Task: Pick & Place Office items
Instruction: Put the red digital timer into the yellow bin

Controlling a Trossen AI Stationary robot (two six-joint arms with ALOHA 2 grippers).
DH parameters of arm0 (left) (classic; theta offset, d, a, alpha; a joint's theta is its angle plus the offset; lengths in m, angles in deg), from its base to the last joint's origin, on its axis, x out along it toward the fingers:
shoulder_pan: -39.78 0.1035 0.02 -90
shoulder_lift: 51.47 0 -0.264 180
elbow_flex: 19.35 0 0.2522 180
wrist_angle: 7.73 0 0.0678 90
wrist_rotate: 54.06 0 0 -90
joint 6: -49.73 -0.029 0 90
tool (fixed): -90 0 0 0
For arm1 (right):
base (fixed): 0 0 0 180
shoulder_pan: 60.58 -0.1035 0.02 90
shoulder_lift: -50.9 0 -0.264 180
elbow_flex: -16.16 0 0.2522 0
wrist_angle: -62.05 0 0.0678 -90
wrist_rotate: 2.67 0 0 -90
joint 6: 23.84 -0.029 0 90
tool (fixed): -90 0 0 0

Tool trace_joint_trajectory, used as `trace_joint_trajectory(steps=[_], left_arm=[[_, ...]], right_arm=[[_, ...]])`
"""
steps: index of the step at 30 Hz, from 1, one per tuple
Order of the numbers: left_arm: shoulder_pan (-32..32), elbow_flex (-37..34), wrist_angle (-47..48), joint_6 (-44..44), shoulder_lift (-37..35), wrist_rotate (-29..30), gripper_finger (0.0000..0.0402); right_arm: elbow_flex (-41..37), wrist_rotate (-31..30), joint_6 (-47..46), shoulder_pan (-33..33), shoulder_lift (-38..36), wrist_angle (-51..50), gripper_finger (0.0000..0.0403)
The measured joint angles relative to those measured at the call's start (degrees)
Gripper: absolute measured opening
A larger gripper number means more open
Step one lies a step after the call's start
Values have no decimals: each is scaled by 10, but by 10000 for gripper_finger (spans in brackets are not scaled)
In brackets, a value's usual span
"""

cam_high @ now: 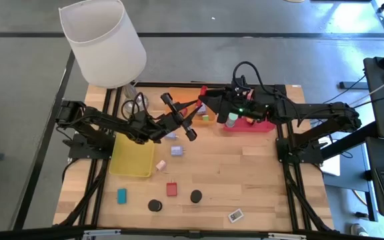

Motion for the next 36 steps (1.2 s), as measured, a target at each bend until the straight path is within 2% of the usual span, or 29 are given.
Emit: trace_joint_trajectory(steps=[5,15,20,29,36], left_arm=[[0,0,0,-3,0,0,62],[0,0,0,-2,0,-1,65],[0,0,0,18,0,-2,86],[0,0,-6,32,-3,-20,152],[12,1,-3,55,-3,-29,158]], right_arm=[[0,0,0,0,0,0,164],[0,-1,0,0,0,0,173],[0,-6,0,0,0,0,168],[-1,-9,2,0,0,-6,168],[-1,-17,2,0,0,-4,169]])
